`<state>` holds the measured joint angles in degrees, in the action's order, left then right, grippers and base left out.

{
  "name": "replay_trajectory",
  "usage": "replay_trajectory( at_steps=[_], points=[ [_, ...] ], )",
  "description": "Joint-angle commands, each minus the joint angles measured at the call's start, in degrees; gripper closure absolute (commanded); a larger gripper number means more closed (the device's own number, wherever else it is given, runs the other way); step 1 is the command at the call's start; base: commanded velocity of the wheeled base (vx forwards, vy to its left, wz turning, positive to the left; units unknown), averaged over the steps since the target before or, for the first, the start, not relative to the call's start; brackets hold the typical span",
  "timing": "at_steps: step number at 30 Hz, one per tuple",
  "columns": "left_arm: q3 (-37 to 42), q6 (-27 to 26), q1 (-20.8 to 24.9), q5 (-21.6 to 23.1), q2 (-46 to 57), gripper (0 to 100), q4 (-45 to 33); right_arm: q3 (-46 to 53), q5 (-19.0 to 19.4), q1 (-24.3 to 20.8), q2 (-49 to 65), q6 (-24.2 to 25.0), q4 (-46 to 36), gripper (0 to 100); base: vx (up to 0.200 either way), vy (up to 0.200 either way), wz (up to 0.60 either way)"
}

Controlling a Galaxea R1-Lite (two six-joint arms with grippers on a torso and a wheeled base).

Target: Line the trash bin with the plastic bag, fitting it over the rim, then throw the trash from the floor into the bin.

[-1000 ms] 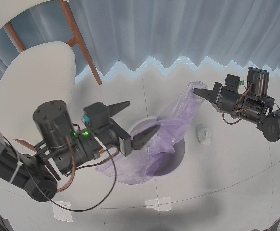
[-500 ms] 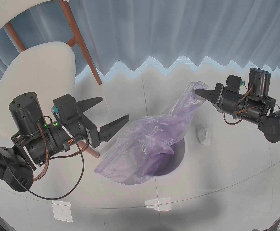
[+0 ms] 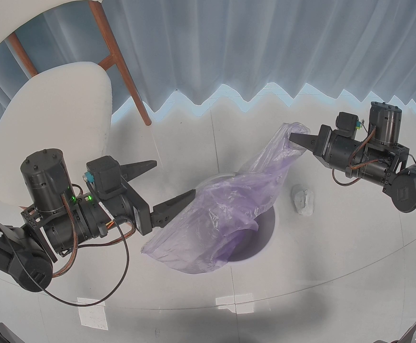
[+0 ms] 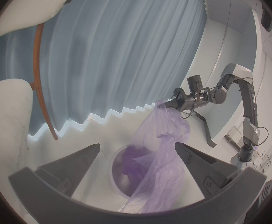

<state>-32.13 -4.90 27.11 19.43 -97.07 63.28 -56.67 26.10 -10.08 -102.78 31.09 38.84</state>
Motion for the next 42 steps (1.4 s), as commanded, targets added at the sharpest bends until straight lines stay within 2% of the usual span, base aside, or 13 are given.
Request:
replay_trajectory(
  at_steps=[1,4,8,13,24,29,33,42],
  points=[
    [1.3,0.0,2.4,-0.1,-1.7,0,0.4,0.2,0.0,-0.1,-0.2,-0.4,0.0,100,0.000,0.000,0.00],
    [1.7,-0.1,3.8,-0.1,-3.1,0,0.7,0.3,0.0,-0.1,-0.2,-0.4,0.0,100,0.000,0.000,0.00],
    [3.1,-0.2,8.0,-0.5,-6.5,0,1.7,0.3,0.0,-0.2,-0.1,-0.5,0.0,100,0.000,0.000,0.00],
    [4.4,-0.6,9.8,-0.2,-7.0,0,5.7,0.4,0.0,-0.1,-0.1,-0.5,0.1,100,0.000,0.000,0.00],
    [6.9,-0.8,15.2,-0.7,-10.3,0,6.1,0.9,0.0,-0.4,-0.1,-1.6,0.0,100,0.000,0.000,0.00],
    [6.4,-0.2,12.7,-0.2,-8.2,0,9.7,0.9,0.0,-0.4,-0.1,-2.3,0.1,100,0.000,0.000,0.00],
    [6.1,0.2,11.7,-0.2,-3.6,0,7.9,0.9,0.0,-0.3,-0.1,-2.3,0.1,100,0.000,0.000,0.00],
    [1.2,0.3,2.4,0.4,-1.3,0,5.3,1.0,0.0,-0.4,-0.2,-2.3,0.0,100,0.000,0.000,0.00]
  ],
)
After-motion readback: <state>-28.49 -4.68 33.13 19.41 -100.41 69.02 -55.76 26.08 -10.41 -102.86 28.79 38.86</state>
